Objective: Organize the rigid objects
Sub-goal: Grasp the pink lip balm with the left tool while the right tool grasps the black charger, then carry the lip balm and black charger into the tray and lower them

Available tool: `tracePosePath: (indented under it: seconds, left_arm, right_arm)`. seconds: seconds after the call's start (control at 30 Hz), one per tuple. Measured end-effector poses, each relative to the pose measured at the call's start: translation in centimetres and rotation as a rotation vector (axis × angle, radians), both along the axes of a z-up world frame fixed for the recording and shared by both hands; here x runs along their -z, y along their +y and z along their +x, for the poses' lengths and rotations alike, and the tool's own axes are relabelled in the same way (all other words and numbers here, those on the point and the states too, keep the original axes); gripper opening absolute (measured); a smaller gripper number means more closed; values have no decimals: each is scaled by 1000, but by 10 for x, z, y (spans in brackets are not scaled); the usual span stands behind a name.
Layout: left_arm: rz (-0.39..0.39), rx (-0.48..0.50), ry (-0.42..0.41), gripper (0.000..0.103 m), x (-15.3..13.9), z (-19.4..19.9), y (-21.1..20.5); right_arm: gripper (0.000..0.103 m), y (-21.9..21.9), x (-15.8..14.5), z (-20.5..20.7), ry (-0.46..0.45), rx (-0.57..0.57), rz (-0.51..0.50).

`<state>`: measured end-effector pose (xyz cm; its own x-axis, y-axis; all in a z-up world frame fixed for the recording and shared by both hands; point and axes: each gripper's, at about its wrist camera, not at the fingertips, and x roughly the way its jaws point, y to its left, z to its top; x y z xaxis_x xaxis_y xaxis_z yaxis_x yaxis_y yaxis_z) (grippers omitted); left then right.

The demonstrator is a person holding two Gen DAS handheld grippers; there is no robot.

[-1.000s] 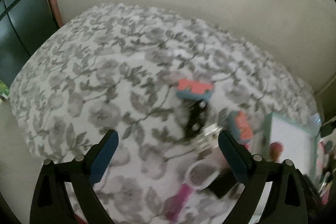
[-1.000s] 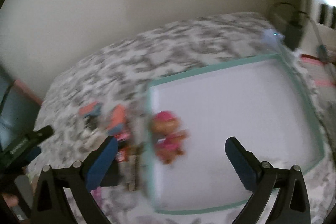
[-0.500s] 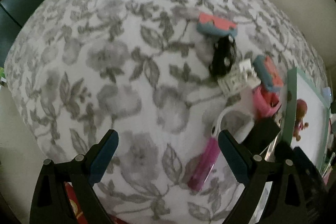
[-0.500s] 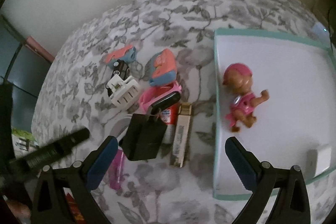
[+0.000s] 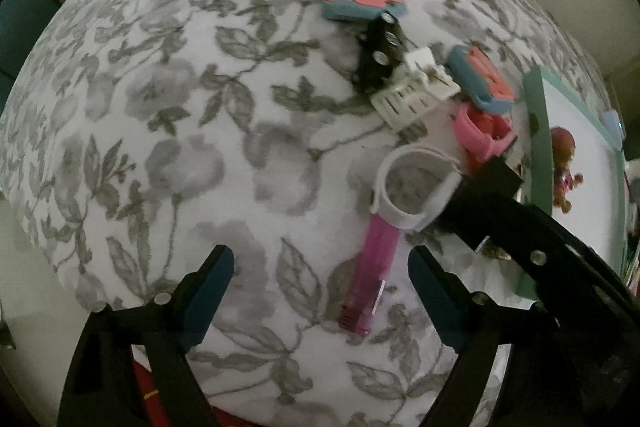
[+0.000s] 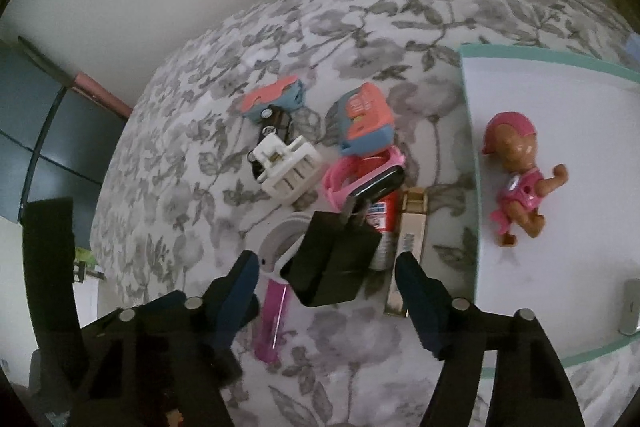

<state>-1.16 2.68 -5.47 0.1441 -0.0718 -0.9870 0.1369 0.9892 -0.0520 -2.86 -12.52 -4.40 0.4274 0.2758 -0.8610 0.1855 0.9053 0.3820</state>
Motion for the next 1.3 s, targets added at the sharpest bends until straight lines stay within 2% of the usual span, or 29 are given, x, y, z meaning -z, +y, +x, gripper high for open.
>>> tracePosePath:
  seconds: [0.07, 0.13, 0.27, 0.33, 0.47, 0.6, 0.67, 0.8, 1.03, 1.3]
  left_arm:
    - [7, 21, 7, 88, 2, -2, -8]
    - [12, 45, 25, 72, 8, -3, -16]
    - [4, 73, 87, 66, 23, -4, -31]
    - [6, 76, 106, 56, 29, -3, -33]
    - [34, 93, 90, 51, 33, -7, -41]
    - [15, 102, 80, 27, 29, -4, -49]
    - [1, 102, 80, 25, 28, -3, -52]
    - [-42, 92, 66, 21, 22, 3, -44]
    - [-81, 22, 9, 19, 3, 10, -31]
    - [-85, -42, -115, 17, -17, 21, -12]
  right_arm:
    - [64, 2, 3, 2, 12, -6, -2]
    - [62, 3, 7, 4, 24, -9, -3]
    - [62, 4, 16, 8, 50, -11, -29]
    - [60, 5, 22, 10, 70, -13, -40]
    - [60, 4, 23, 11, 68, -5, -34]
    - [57, 3, 24, 11, 67, -2, -26]
    - [53, 3, 23, 11, 66, -3, -19]
    - [52, 2, 23, 10, 70, 3, -11]
    - [48, -7, 16, 5, 57, 31, 15]
    - [45, -22, 4, 0, 21, 79, 70]
